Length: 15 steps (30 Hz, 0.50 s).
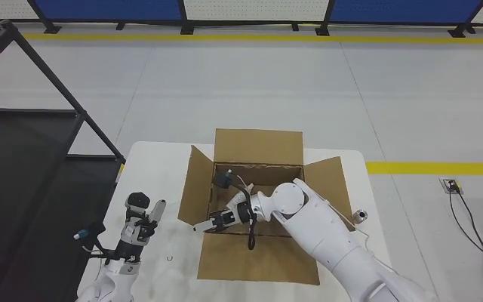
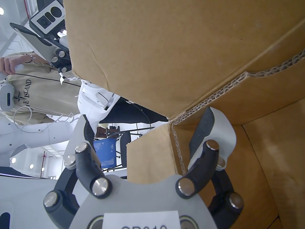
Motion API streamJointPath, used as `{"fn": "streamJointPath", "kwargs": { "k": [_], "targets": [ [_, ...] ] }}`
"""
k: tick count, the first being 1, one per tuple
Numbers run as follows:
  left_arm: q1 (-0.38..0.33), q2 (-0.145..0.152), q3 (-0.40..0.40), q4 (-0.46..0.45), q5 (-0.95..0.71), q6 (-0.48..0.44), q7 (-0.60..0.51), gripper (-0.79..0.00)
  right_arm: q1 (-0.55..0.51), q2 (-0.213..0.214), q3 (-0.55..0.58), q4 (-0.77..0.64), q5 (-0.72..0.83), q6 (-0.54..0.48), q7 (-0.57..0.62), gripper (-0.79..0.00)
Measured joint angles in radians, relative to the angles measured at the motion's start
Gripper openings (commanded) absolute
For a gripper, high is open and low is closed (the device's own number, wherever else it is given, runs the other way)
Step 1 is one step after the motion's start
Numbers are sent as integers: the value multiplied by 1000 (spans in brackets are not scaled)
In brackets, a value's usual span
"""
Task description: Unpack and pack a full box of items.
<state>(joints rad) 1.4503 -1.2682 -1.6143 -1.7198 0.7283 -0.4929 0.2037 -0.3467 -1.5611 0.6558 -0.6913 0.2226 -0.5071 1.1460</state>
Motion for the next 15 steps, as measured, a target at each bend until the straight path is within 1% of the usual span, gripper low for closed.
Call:
{"fn": "streamJointPath", "kwargs": {
  "k": [6,9,13,15],
  "targets": [
    [0,0,0,0,0,0,0,0,17,-20,-4,37,18,-12,-10,0],
    [0,0,0,0,0,0,0,0,37,-21,8,61,4,-35,-48,0],
    [0,0,0,0,0,0,0,0,57,-10,21,65,-125,-51,-224,0],
    [0,0,0,0,0,0,0,0,60,-4,35,64,-160,-32,-289,0]
  ]
}}
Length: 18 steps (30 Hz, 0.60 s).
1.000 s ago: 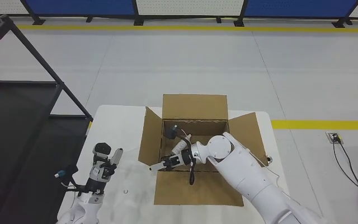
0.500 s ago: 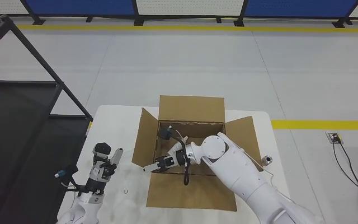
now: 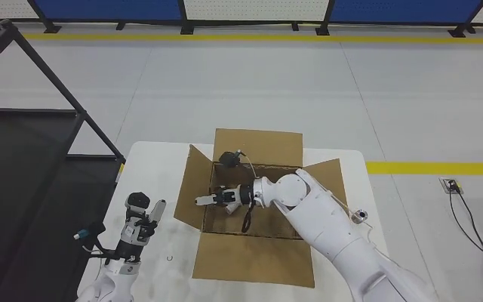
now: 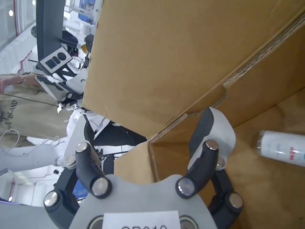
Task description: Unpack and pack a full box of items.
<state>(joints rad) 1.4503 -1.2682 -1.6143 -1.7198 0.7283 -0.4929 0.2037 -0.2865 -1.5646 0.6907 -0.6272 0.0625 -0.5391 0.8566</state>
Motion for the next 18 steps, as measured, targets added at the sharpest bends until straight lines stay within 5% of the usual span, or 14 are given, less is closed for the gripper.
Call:
{"fn": "streamJointPath", "kwargs": {
  "k": [4,10,18],
  "targets": [
    [0,0,0,0,0,0,0,0,-2,6,11,0,-73,120,-112,0],
    [0,0,0,0,0,0,0,0,11,-10,-11,37,-118,286,-77,0],
    [0,0,0,0,0,0,0,0,32,-46,-32,124,-134,345,-111,0]
  ]
}}
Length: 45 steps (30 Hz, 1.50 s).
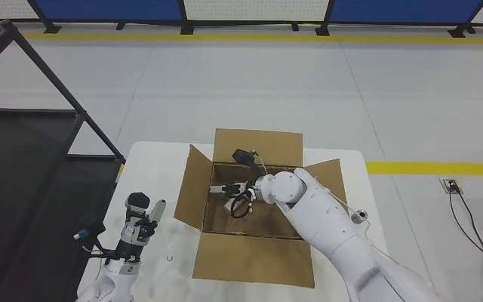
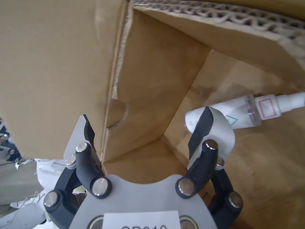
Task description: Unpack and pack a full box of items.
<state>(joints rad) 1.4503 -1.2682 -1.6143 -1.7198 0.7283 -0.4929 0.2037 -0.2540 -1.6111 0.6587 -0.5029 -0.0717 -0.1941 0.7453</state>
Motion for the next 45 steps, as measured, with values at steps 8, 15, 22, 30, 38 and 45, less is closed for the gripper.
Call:
{"fn": "streamJointPath", "kwargs": {
  "k": [8,15,22,30,38,45],
  "targets": [
    [0,0,0,0,0,0,0,0,12,-37,-1,92,14,-7,-43,0],
    [0,0,0,0,0,0,0,0,25,-65,-3,150,14,-13,-52,0],
    [0,0,0,0,0,0,0,0,32,-89,-4,198,6,-40,-59,0],
    [0,0,0,0,0,0,0,0,50,-105,4,235,7,-44,-1,0],
    [0,0,0,0,0,0,0,0,52,-114,11,251,-6,-71,11,0],
    [0,0,0,0,0,0,0,0,45,-121,-14,242,-90,-148,-32,0]
  ]
}}
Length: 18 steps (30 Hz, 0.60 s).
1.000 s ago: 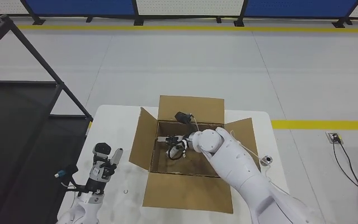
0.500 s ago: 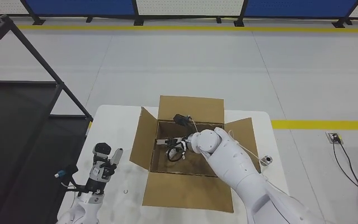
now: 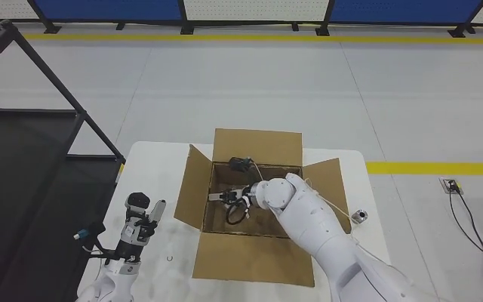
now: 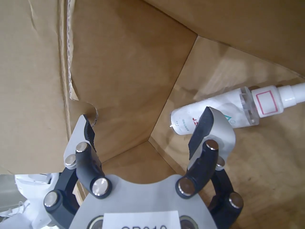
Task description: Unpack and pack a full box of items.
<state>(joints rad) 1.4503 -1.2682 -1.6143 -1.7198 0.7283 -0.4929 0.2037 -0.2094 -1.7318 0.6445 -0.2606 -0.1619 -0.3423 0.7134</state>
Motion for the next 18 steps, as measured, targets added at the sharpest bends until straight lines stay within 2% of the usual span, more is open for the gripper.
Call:
{"fn": "streamJointPath", "kwargs": {
  "k": [4,7,12,18],
  "targets": [
    [0,0,0,0,0,0,0,0,-7,0,0,0,-25,-76,-50,0],
    [0,0,0,0,0,0,0,0,-10,-1,-4,-2,-51,-93,-81,0],
    [0,0,0,0,0,0,0,0,-19,-9,-17,-4,-102,-95,-130,0],
    [0,0,0,0,0,0,0,0,-20,-19,-18,19,-125,-43,-154,0]
  ]
}}
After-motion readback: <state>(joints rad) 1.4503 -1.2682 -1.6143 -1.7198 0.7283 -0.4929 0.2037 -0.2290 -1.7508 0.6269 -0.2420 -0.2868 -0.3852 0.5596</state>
